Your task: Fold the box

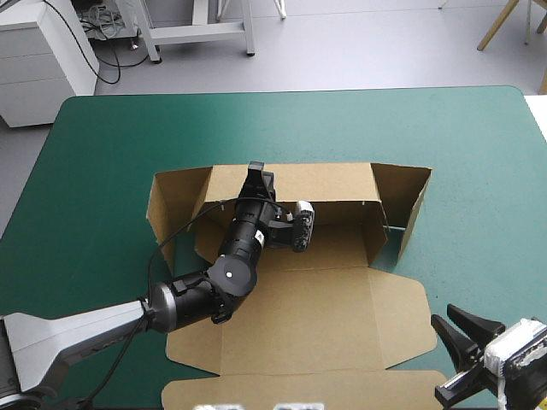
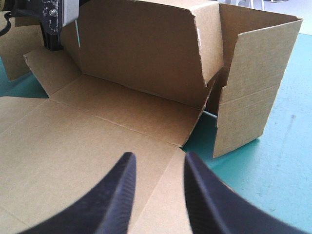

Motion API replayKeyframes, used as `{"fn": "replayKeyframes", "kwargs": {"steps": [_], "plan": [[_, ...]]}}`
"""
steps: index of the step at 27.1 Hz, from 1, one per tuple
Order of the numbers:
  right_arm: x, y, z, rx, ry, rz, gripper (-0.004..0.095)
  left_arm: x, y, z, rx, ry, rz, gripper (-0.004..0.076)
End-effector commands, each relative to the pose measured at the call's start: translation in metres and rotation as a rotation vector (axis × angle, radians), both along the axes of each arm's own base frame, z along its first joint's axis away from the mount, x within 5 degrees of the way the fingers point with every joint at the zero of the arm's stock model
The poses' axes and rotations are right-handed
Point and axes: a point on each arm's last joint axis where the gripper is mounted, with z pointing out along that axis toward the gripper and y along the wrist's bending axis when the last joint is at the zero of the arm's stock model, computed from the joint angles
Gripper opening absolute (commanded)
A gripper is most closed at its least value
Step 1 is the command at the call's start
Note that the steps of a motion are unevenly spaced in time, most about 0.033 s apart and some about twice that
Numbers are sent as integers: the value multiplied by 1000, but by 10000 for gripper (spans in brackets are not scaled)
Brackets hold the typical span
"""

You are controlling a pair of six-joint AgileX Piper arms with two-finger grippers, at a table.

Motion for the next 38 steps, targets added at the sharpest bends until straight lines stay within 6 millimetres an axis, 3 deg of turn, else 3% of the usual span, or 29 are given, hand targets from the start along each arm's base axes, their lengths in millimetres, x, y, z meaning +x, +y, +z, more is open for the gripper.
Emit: {"fn": "replayKeyframes", "kwargs": {"steps": [1,4,10,16,22,26,32,35,38], "plan": [[3,-2,16,68,-89,-48,573,-2,1,23,-3,-119,-17,-10],[11,-5,20,101,-81,-120,682,-2,1,23,-6,-114,-14,-10],[49,1,38,80,17,-242,688,-2,2,20,-26,-79,6,-10],[111,23,82,10,28,-284,689,-2,4,16,-55,-29,37,-10],[185,45,105,-87,48,-333,699,-2,4,17,-54,-32,33,-10],[227,42,119,-81,94,-367,702,-2,4,17,-54,-32,33,-10],[291,29,130,-23,311,-294,702,-2,4,17,-54,-32,33,-10],[318,22,129,-75,413,-281,702,-2,4,17,-54,-32,33,-10],[338,11,115,-125,551,-246,702,-2,4,17,-51,-34,34,-10]]}}
